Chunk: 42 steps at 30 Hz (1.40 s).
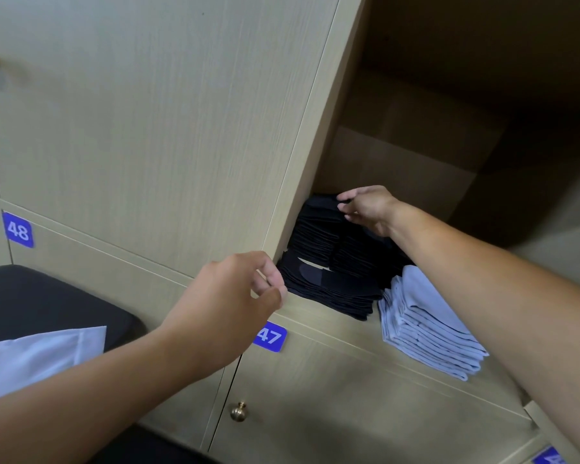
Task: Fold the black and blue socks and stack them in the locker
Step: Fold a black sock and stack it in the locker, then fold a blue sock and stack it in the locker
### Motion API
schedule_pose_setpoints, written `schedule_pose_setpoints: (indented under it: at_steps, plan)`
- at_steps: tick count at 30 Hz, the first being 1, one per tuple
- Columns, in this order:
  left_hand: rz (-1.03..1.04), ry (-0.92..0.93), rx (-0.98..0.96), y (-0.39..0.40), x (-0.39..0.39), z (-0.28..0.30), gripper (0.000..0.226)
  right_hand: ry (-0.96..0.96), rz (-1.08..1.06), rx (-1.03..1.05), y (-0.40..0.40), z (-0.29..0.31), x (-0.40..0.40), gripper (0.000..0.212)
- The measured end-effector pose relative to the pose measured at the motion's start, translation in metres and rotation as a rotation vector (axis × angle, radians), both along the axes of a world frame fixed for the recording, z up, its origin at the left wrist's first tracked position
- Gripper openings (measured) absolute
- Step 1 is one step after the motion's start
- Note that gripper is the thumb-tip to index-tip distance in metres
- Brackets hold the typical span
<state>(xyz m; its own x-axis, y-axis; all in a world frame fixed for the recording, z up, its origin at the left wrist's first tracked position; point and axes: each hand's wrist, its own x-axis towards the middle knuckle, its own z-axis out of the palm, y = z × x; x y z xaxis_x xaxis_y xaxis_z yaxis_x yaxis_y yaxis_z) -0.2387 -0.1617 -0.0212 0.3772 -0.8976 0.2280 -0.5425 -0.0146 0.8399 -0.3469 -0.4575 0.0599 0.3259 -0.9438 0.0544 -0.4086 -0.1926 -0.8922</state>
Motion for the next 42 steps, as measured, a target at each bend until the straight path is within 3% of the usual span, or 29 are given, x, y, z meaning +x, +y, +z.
schedule_pose_setpoints:
  at_steps: [6, 11, 23, 34, 42]
  plan:
    - [-0.005, 0.015, 0.006, 0.002, 0.001, 0.0, 0.017, 0.322, 0.008, -0.196, -0.006, -0.006, 0.0, 0.017]
    - [0.009, -0.002, 0.016, 0.003, 0.005, -0.001, 0.018, 0.403, 0.034, -0.22, -0.004, -0.005, -0.003, 0.019]
    - [0.004, -0.116, 0.077, 0.016, 0.019, 0.002, 0.012, 0.264, 0.055, -0.506, 0.103, -0.033, -0.035, 0.014]
    - [0.073, -0.203, 0.136, 0.037, 0.055, 0.007, 0.012, 0.155, 0.27, -0.47, 0.205, -0.065, -0.035, 0.013]
    - [0.098, -0.286, 0.386, 0.062, 0.107, -0.012, 0.011, 0.225, 0.479, -0.433, 0.227, -0.083, -0.02, 0.011]
